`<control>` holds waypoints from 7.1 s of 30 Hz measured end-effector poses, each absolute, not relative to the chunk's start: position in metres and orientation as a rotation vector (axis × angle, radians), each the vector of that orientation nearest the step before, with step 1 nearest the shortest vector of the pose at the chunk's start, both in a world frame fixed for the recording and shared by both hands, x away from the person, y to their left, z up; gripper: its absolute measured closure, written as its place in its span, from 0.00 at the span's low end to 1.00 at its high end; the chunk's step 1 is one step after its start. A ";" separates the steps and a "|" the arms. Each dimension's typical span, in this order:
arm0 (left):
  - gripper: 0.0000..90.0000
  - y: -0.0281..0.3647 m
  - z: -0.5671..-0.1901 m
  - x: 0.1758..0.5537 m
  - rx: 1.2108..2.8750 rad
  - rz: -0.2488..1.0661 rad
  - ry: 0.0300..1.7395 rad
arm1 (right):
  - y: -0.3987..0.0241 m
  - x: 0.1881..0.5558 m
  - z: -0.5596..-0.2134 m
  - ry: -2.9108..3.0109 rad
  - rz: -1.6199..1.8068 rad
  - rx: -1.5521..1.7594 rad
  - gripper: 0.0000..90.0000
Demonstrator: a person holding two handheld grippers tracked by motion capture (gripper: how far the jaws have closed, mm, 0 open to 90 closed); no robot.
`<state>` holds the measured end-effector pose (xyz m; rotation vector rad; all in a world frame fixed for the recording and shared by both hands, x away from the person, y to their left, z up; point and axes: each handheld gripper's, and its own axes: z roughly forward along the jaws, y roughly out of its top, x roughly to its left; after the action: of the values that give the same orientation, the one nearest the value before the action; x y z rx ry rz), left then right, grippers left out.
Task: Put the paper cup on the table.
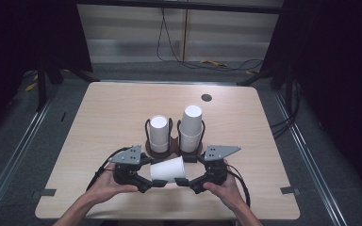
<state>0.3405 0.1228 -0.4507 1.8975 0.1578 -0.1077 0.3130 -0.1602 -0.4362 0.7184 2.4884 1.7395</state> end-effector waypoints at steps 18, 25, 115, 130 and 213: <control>0.35 0.119 -0.452 0.341 1.882 -0.141 0.145 | -0.154 0.322 -0.441 2.555 1.816 0.724 0.17; 0.36 0.120 -0.453 0.343 1.881 -0.152 0.147 | -0.151 0.324 -0.444 2.592 1.809 0.713 0.18; 0.17 0.168 -0.464 0.356 2.007 0.070 0.513 | -0.225 0.319 -0.423 2.460 1.398 1.076 0.27; 0.17 0.167 -0.465 0.355 2.022 0.075 0.515 | -0.248 0.330 -0.415 2.467 1.193 1.132 0.27; 0.18 0.168 -0.473 0.354 2.024 0.138 0.499 | -0.240 0.452 -0.418 2.599 0.297 1.446 0.18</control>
<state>0.3543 0.1676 -0.4734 2.0242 0.4988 0.1380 0.4516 -0.2398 -0.4182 1.4457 2.5992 0.2975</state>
